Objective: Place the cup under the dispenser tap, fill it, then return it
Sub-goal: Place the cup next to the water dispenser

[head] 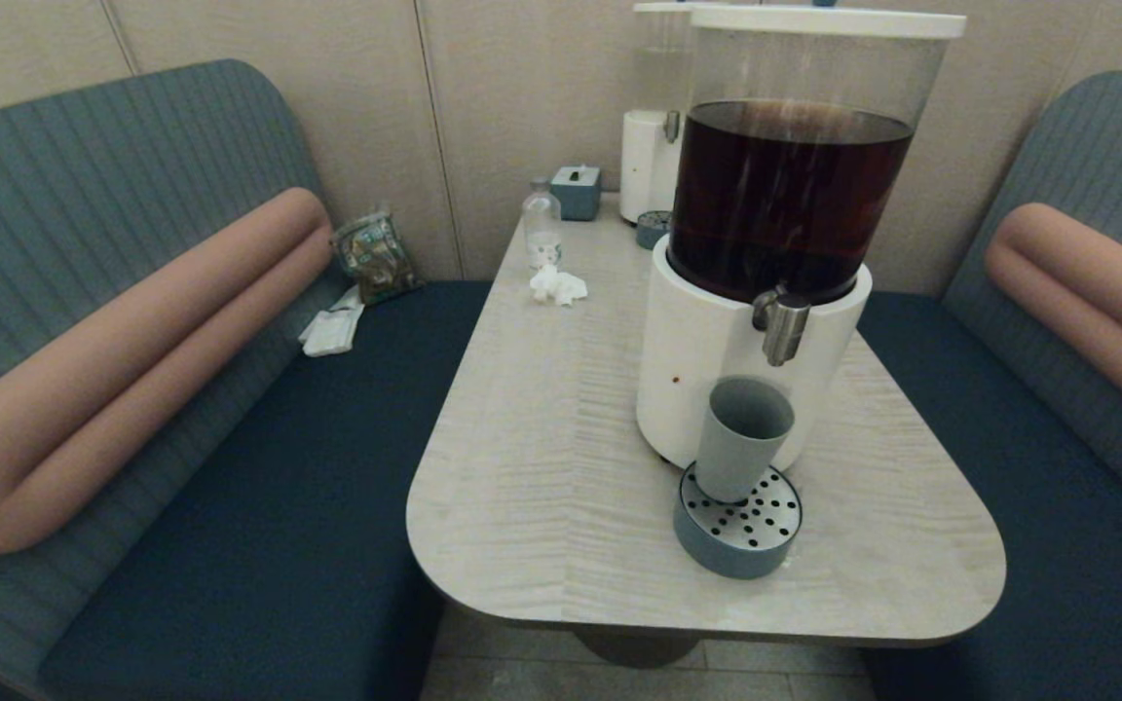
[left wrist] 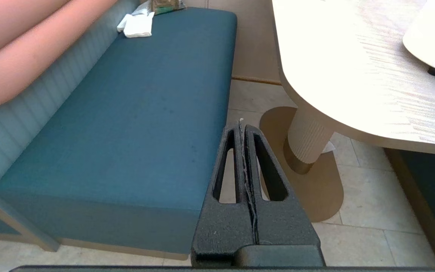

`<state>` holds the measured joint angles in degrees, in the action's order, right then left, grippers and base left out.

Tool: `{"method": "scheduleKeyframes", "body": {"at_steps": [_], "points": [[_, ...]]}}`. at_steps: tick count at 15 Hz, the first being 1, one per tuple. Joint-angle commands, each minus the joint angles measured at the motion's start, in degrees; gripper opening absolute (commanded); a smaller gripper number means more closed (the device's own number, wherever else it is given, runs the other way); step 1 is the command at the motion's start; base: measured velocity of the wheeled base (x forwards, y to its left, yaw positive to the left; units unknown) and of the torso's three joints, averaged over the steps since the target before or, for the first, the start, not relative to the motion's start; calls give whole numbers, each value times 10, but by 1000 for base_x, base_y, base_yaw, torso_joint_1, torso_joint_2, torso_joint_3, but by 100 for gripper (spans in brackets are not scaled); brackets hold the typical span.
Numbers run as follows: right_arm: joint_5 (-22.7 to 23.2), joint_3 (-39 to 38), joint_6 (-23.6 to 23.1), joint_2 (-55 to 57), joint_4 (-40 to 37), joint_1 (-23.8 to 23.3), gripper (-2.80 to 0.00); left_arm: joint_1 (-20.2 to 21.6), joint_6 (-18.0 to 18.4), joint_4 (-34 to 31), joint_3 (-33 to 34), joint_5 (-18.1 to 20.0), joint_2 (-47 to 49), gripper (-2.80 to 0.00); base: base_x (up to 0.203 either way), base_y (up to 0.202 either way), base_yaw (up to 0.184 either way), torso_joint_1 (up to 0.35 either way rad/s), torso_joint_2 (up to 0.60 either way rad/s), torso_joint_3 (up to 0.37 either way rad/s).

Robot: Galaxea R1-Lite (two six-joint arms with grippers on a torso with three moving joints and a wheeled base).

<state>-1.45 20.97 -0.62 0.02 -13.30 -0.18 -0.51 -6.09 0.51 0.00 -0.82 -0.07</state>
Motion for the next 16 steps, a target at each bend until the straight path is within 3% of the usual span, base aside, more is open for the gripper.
{"method": "scheduleKeyframes", "body": {"at_steps": [1,6,10,14,16], "points": [[10,-4,-1,0,-2,0,-280,0,-1,0,0,0,1,-280,0,0,0,0,0,0],[30,-3,-1,0,3,0,-280,0,-1,0,0,-1,1,-280,0,0,0,0,0,0],[39,-80,-6,0,11,-1,-280,0,-1,0,0,-1,1,-280,0,0,0,0,0,0],[40,-199,-16,0,135,0,-280,0,-1,0,0,0,1,-280,0,0,0,0,0,0],[38,-206,-18,0,151,0,-280,0,-1,0,0,0,1,-280,0,0,0,0,0,0]]}}
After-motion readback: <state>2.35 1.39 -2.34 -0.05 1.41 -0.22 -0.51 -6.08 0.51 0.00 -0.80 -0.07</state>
